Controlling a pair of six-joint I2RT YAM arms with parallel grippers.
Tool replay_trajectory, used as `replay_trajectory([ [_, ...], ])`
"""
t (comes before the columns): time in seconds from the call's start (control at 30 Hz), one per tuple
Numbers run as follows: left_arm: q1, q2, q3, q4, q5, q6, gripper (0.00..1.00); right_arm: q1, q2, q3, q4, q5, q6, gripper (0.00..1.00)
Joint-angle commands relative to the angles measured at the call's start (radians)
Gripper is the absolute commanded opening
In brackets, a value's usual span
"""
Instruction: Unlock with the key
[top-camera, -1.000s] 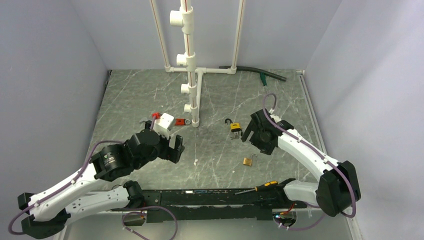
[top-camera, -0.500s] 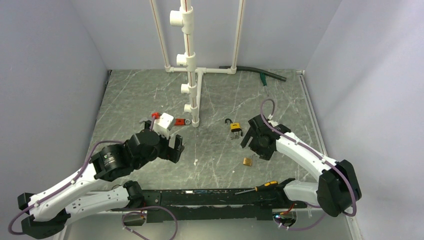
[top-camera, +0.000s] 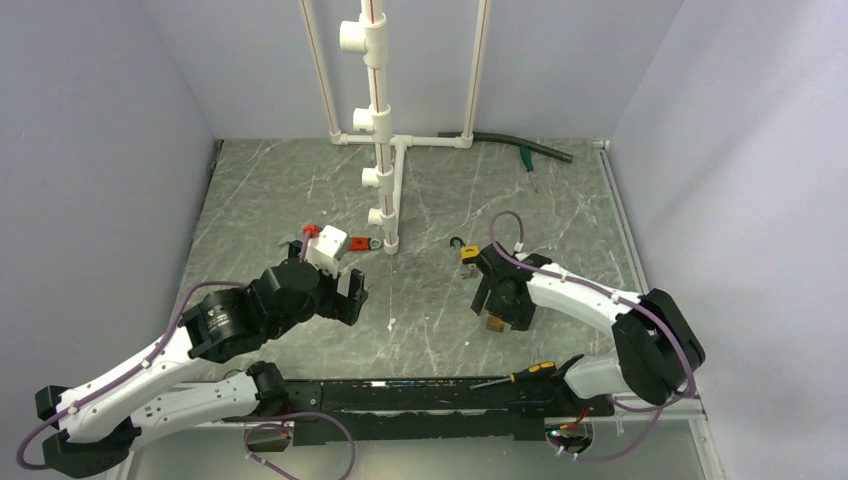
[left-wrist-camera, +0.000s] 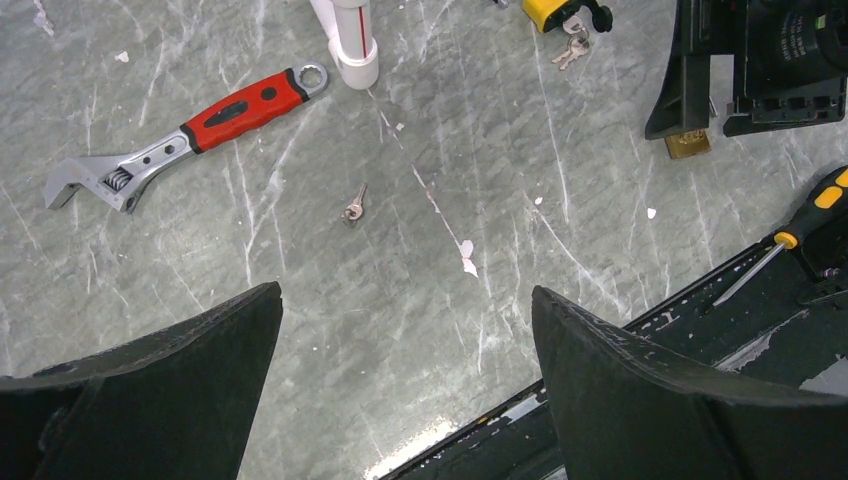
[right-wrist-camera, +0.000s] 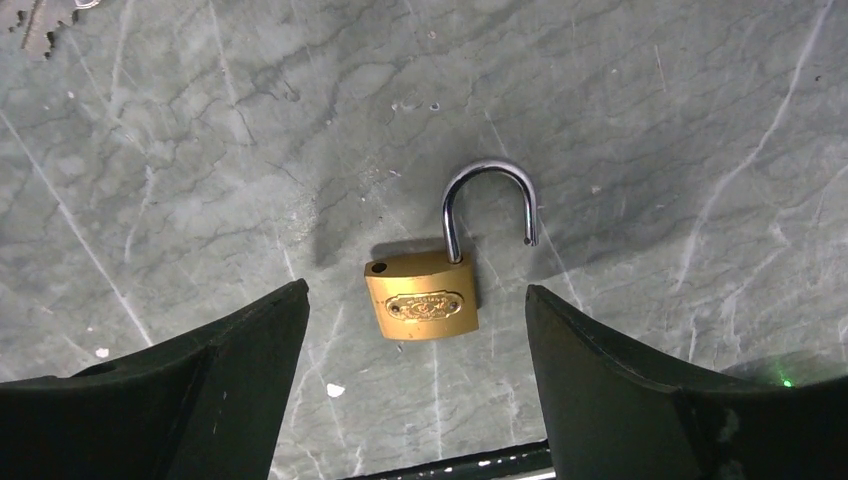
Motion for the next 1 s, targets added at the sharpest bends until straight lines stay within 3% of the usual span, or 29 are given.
replay_trajectory([
  [0.0, 0.003, -0.008, 0.004, -0.005, -0.024, 0.004, 0.99, 0.016, 0.02, 0.006, 0.032, 0.041, 0.011, 0.81],
  [0.23, 0.003, -0.01, 0.004, -0.007, -0.029, 0.003, 0.99, 0.03, 0.019, 0.01, 0.039, 0.055, 0.003, 0.84],
  [0.4, 0.003, -0.011, 0.004, -0.011, -0.035, 0.002, 0.99, 0.037, -0.044, 0.008, 0.052, 0.066, -0.025, 1.0],
  [0.67, 0.002, -0.014, 0.002, -0.012, -0.04, 0.005, 0.99, 0.049, -0.331, 0.027, 0.065, 0.224, -0.159, 1.0],
  [0.97, 0.002, -0.009, 0.007, -0.02, -0.06, 0.007, 0.99, 0.048, -0.556, -0.069, 0.281, 0.252, -0.32, 1.0],
])
